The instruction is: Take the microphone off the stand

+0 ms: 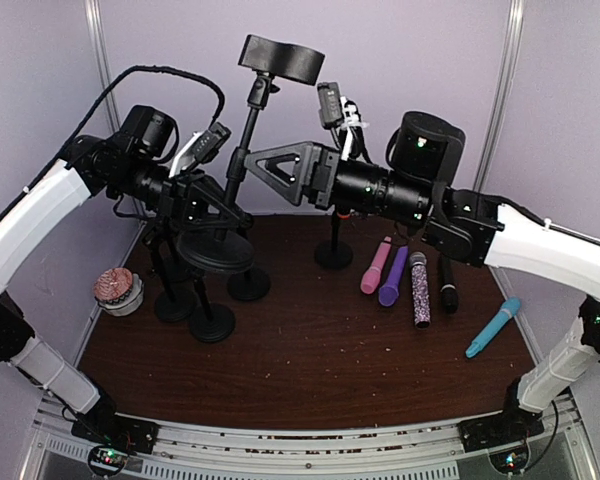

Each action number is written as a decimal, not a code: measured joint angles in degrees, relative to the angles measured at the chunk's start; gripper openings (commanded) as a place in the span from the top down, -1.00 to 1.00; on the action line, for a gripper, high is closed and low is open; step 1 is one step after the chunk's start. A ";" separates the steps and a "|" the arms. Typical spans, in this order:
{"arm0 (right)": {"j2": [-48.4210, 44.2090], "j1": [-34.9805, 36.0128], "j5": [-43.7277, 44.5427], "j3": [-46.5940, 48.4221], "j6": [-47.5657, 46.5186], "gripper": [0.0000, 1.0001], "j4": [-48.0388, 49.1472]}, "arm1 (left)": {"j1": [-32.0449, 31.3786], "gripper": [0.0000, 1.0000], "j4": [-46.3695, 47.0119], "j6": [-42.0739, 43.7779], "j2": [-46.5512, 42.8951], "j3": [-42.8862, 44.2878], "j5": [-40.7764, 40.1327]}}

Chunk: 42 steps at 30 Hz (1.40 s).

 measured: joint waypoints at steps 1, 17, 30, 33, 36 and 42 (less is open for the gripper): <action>-1.62 0.66 4.42 -1.53 -0.04 -0.56 -0.81 | 0.02 1.00 0.35 0.02 0.00 0.00 -1.57; 4.70 6.08 22.51 4.02 -2.40 -0.31 -8.09 | 0.09 1.00 1.18 0.07 0.00 0.04 -9.55; 9.14 6.10 19.56 6.78 -3.58 1.00 -3.74 | 0.11 0.92 0.04 1.03 -0.02 0.04 -5.05; 9.14 6.08 20.20 6.27 -4.76 1.00 -3.56 | 0.37 0.22 -0.31 0.94 -0.02 0.04 -5.57; 8.48 6.03 21.70 4.55 -5.53 1.00 -3.21 | 0.31 -0.33 -0.28 2.21 -0.02 0.09 -7.28; 6.56 5.20 30.71 -2.03 -12.85 1.00 -9.11 | 2.45 -0.96 -1.20 3.41 -0.15 1.29 -13.31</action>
